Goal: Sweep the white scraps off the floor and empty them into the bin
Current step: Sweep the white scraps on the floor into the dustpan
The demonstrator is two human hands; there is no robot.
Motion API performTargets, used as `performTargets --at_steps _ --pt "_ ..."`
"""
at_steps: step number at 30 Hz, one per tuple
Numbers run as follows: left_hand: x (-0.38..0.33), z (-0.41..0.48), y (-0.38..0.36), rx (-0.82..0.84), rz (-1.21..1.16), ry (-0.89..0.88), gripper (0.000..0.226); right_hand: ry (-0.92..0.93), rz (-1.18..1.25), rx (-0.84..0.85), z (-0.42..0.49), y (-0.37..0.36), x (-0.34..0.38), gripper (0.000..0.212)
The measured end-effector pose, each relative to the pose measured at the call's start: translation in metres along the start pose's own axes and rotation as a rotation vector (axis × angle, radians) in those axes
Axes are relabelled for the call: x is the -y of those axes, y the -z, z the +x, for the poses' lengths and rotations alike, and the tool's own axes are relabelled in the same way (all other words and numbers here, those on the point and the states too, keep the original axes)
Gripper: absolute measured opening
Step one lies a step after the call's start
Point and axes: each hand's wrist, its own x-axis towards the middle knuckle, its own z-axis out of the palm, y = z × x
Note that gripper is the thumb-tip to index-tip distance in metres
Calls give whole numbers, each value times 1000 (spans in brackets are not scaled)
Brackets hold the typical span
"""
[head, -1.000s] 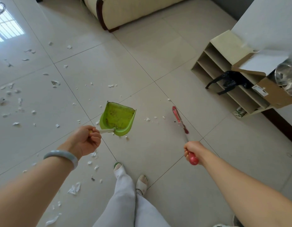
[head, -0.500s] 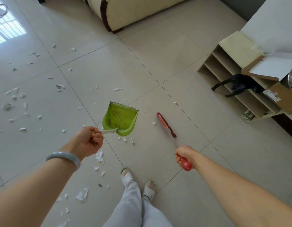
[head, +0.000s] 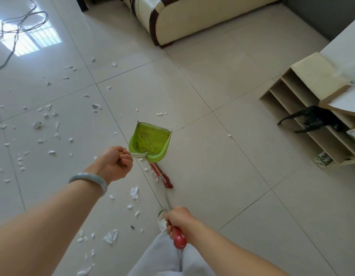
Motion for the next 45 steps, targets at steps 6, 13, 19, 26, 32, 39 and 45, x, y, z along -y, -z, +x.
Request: performTargets --at_steps 6,13,19,26,32,39,45 --pt "-10 -6 11 13 -61 -15 31 66 -11 -32 -6 18 24 23" --pt "-3 -4 5 -1 -101 -25 29 175 -28 -230 4 88 75 28" --pt "7 3 -20 0 -130 -51 14 204 23 -363 15 179 126 20" --pt "27 21 -61 -34 -179 -41 15 206 47 -448 33 283 183 16" --pt "41 33 -80 -54 -246 -53 14 158 26 -405 50 323 212 19" --pt "52 35 -79 -49 -313 -65 13 131 -47 -349 62 300 237 19" --pt "60 17 -55 -58 -358 -88 13 153 -164 -273 66 227 245 19"
